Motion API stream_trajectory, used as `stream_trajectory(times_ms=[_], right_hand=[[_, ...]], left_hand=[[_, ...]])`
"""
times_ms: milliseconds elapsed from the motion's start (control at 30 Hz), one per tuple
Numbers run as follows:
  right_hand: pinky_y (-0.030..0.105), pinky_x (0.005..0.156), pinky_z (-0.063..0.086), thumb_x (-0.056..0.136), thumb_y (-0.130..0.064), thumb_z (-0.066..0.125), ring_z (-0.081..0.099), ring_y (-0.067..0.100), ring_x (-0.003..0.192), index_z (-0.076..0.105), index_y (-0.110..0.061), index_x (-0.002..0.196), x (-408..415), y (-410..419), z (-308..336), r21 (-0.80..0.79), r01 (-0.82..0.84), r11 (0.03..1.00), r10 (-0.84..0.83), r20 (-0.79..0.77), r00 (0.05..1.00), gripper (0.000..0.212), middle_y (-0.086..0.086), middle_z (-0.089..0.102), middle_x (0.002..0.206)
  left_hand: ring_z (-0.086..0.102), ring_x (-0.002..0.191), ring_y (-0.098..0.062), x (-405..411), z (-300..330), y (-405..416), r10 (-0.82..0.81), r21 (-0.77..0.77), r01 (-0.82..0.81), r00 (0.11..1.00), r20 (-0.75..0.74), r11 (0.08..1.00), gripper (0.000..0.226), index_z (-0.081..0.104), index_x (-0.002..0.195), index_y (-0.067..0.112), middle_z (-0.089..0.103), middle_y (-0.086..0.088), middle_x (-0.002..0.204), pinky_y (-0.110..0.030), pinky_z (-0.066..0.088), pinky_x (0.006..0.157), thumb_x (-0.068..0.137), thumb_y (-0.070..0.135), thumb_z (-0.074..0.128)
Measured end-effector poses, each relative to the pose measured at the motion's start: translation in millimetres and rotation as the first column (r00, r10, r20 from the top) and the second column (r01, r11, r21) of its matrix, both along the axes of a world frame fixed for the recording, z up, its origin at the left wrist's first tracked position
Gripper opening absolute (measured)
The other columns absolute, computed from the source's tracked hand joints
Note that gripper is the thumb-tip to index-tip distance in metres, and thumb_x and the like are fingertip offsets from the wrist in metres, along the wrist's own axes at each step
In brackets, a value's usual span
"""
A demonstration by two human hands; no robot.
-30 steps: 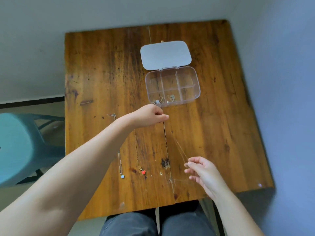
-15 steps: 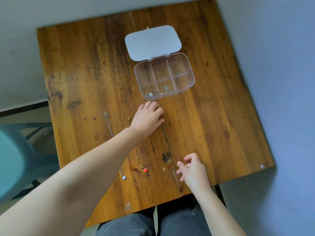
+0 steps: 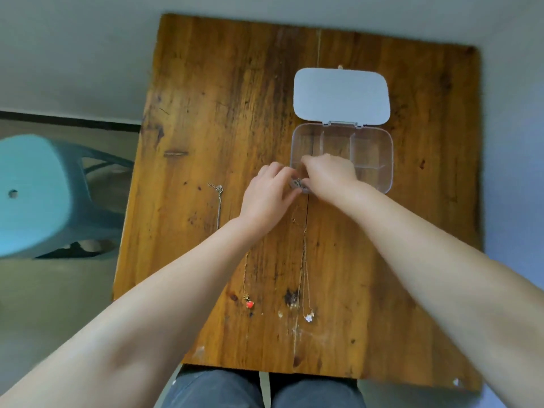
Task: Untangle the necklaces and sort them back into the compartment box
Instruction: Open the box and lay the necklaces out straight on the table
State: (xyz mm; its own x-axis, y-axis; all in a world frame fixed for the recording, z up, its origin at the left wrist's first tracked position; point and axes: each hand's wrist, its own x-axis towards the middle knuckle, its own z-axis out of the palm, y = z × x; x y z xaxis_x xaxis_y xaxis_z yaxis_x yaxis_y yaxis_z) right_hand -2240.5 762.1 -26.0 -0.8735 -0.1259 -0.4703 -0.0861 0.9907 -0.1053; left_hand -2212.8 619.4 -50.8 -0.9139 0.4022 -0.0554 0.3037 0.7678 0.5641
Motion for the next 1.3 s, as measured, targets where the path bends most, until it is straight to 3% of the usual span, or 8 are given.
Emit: stream_trajectory(times_ms=[233, 400, 500, 600, 800, 1000, 1167, 1300], right_hand=[[0.036, 0.069, 0.049, 0.090, -0.029, 0.059, 0.062, 0.030, 0.093, 0.061, -0.014, 0.108, -15.9, -4.6, -0.6, 0.078, -0.121, 0.990, 0.109, 0.138, 0.984, 0.023, 0.009, 0.065, 0.104], [0.035, 0.062, 0.048, 0.086, -0.015, 0.054, 0.061, 0.027, 0.081, 0.055, -0.015, 0.082, -10.4, 15.9, 12.7, -0.203, 0.089, 0.975, -0.066, 0.118, 0.991, 0.004, 0.005, 0.063, 0.087], [0.040, 0.074, 0.054, 0.087, -0.012, 0.053, 0.063, 0.026, 0.087, 0.060, -0.018, 0.094, -6.8, 26.6, 19.2, -0.289, 0.158, 0.944, -0.138, 0.089, 0.986, 0.012, 0.004, 0.065, 0.094], [0.036, 0.075, 0.051, 0.091, -0.013, 0.051, 0.061, 0.031, 0.102, 0.062, -0.020, 0.117, -7.9, 22.0, 12.2, -0.151, 0.068, 0.986, -0.062, 0.042, 0.997, 0.029, 0.009, 0.066, 0.115], [0.035, 0.059, 0.038, 0.091, -0.007, 0.048, 0.048, 0.028, 0.072, 0.055, -0.011, 0.106, -7.0, -0.9, 1.8, 0.066, -0.196, 0.978, 0.200, -0.044, 0.979, 0.017, 0.010, 0.062, 0.093], [0.034, 0.062, 0.043, 0.092, -0.016, 0.051, 0.057, 0.027, 0.079, 0.063, -0.013, 0.103, -12.0, -2.1, 5.0, 0.175, -0.257, 0.951, 0.253, 0.044, 0.966, 0.016, 0.008, 0.060, 0.091], [0.036, 0.071, 0.053, 0.091, -0.023, 0.054, 0.062, 0.022, 0.083, 0.062, -0.017, 0.090, -18.8, 18.2, 19.3, -0.289, -0.003, 0.957, 0.042, 0.130, 0.991, 0.009, 0.004, 0.066, 0.094], [0.027, 0.075, 0.058, 0.087, -0.029, 0.060, 0.069, 0.015, 0.085, 0.064, -0.024, 0.083, -7.5, 44.5, 53.9, -0.675, 0.307, 0.671, -0.110, 0.319, 0.941, 0.008, -0.001, 0.072, 0.088]], left_hand=[[0.053, 0.098, -0.026, 3.4, 0.6, 1.8, 0.032, 0.030, -0.032, 0.999, -0.013, 0.999, 0.024, 0.061, 0.107, 0.011, 0.060, -0.010, 0.109, -0.036, 0.048, 0.075, 0.087, 0.024, 0.063], [0.050, 0.099, -0.027, 1.5, 3.4, 5.1, 0.049, -0.030, -0.050, 0.998, -0.035, 0.998, 0.025, 0.062, 0.106, 0.012, 0.057, -0.010, 0.109, -0.036, 0.042, 0.076, 0.086, 0.025, 0.065], [0.048, 0.101, -0.027, 0.4, 5.4, 10.7, 0.063, -0.091, -0.067, 0.997, -0.042, 0.994, 0.026, 0.060, 0.109, 0.014, 0.055, -0.009, 0.109, -0.035, 0.037, 0.077, 0.085, 0.025, 0.063], [0.050, 0.100, -0.027, 3.3, 5.6, 12.2, 0.068, -0.087, -0.067, 0.998, 0.005, 0.994, 0.025, 0.059, 0.109, 0.013, 0.056, -0.009, 0.107, -0.037, 0.043, 0.077, 0.087, 0.024, 0.062], [0.052, 0.094, -0.029, 1.5, 5.7, 4.3, 0.020, -0.039, -0.020, 1.000, 0.006, 0.999, 0.018, 0.061, 0.103, 0.011, 0.060, -0.010, 0.102, -0.039, 0.043, 0.073, 0.087, 0.020, 0.062], [0.053, 0.097, -0.028, -4.1, 4.7, 5.6, -0.035, -0.063, 0.035, 0.999, -0.003, 0.997, 0.018, 0.061, 0.104, 0.013, 0.060, -0.009, 0.103, -0.040, 0.044, 0.075, 0.088, 0.022, 0.060], [0.049, 0.100, -0.025, -4.3, 4.9, 3.5, 0.006, -0.030, -0.004, 0.999, 0.041, 1.000, 0.022, 0.059, 0.107, 0.015, 0.056, -0.008, 0.107, -0.035, 0.043, 0.078, 0.088, 0.026, 0.060], [0.040, 0.126, -0.019, -10.1, 30.5, 14.0, 0.058, 0.246, -0.104, 0.981, 0.187, 0.964, 0.053, 0.042, 0.134, 0.014, 0.046, -0.008, 0.136, -0.030, 0.035, 0.102, 0.086, 0.024, 0.063]])
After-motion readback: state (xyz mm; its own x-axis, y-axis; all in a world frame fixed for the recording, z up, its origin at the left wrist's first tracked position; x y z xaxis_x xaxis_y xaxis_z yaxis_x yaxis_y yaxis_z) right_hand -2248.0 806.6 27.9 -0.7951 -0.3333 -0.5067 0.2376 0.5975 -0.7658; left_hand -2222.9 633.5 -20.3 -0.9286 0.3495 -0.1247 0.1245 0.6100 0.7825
